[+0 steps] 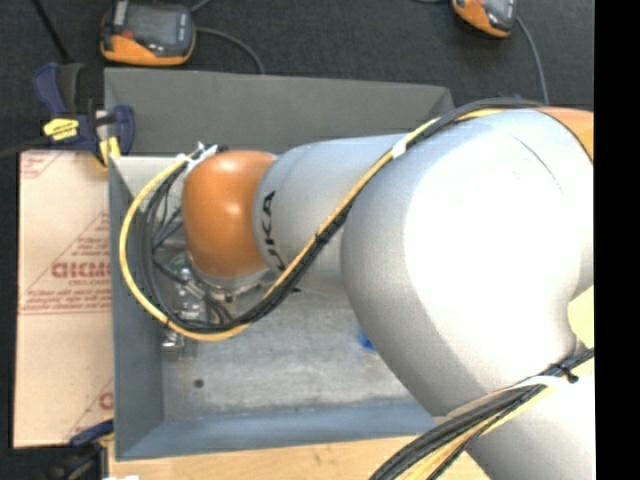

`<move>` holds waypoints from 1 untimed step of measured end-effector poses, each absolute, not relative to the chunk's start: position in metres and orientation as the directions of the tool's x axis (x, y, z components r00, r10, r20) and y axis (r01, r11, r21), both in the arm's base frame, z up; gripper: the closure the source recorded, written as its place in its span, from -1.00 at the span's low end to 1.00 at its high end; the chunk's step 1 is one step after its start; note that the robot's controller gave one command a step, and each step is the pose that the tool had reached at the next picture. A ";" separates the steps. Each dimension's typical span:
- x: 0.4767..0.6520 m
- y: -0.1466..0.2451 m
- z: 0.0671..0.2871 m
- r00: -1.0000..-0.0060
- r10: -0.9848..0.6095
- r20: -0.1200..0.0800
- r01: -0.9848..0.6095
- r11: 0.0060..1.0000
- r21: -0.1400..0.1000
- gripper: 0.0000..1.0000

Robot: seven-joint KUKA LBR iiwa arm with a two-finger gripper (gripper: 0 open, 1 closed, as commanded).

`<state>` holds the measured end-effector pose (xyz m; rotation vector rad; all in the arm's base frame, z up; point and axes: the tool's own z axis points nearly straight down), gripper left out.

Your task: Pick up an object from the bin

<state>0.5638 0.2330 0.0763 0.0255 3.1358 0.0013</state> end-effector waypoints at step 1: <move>0.576 0.213 0.169 -1.000 0.016 -0.010 0.016 1.000 0.002 1.00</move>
Offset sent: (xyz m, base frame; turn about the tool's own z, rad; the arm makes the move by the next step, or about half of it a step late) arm 0.0090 -0.0183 0.0873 -0.0032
